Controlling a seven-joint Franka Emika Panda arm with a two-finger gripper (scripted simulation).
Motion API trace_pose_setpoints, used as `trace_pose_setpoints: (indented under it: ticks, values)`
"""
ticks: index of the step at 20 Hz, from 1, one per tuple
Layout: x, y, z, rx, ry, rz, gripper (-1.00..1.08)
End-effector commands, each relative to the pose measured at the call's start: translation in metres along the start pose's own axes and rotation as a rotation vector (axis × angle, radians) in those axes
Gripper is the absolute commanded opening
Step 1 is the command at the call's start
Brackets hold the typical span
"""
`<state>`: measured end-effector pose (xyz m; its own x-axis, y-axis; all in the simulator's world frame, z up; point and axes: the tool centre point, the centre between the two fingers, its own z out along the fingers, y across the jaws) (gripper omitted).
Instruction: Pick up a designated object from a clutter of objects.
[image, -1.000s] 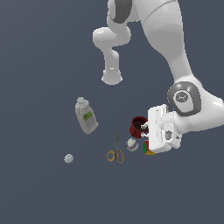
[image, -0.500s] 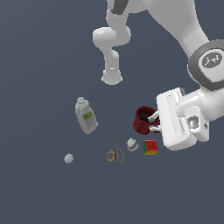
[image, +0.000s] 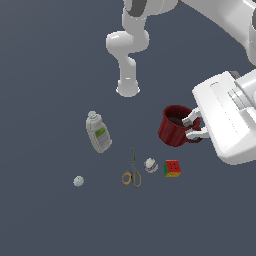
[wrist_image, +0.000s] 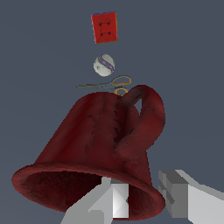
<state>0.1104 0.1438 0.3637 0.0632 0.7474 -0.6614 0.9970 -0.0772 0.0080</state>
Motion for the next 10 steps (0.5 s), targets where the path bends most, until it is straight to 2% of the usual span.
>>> trace_pose_setpoints:
  ticks: [1,10]
  values:
    - [-0.013,0.005,-0.016,-0.012,0.002,0.001,-1.00]
    - [-0.041,0.018,-0.051,-0.038,0.004,0.001,-1.00]
